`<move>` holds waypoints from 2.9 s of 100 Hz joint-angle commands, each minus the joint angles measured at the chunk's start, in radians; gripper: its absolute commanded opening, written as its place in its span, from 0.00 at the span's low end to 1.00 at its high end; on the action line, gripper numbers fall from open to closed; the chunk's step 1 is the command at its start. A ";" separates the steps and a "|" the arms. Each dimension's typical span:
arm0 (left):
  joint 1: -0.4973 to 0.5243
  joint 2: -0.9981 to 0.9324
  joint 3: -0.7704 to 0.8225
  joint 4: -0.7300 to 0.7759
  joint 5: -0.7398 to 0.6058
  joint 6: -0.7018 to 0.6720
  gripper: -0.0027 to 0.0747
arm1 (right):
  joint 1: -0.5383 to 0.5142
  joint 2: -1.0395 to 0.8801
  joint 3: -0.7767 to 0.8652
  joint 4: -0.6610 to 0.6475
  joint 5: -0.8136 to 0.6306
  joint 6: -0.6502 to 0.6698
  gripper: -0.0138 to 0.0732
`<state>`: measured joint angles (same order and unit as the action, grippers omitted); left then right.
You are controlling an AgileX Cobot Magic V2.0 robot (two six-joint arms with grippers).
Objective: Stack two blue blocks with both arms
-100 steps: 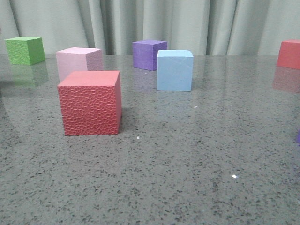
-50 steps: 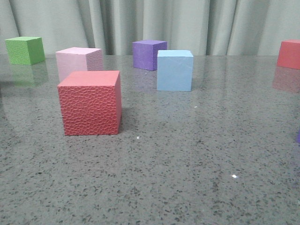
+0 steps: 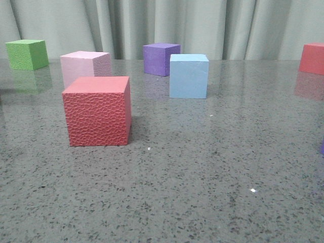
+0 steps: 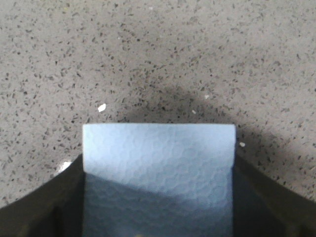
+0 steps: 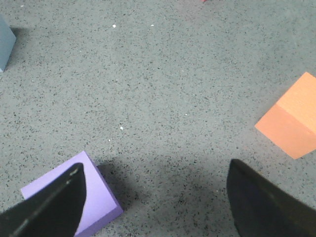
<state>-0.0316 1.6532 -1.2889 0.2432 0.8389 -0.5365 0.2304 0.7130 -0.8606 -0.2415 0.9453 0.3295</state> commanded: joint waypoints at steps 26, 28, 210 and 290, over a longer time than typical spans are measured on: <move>-0.033 -0.040 -0.181 0.006 0.152 0.126 0.25 | -0.004 -0.005 -0.024 -0.017 -0.065 -0.011 0.83; -0.039 -0.040 -0.195 0.006 0.163 0.132 0.25 | -0.004 -0.005 -0.024 -0.017 -0.065 -0.011 0.83; -0.636 0.340 -0.928 -0.228 0.145 0.088 0.26 | -0.004 -0.005 -0.024 0.000 -0.066 -0.011 0.83; -0.659 0.340 -0.928 -0.199 0.186 0.086 0.25 | -0.004 -0.005 -0.024 0.001 -0.062 -0.011 0.83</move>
<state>-0.6755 2.0521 -2.1849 0.0280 1.0571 -0.4385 0.2304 0.7130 -0.8606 -0.2281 0.9453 0.3295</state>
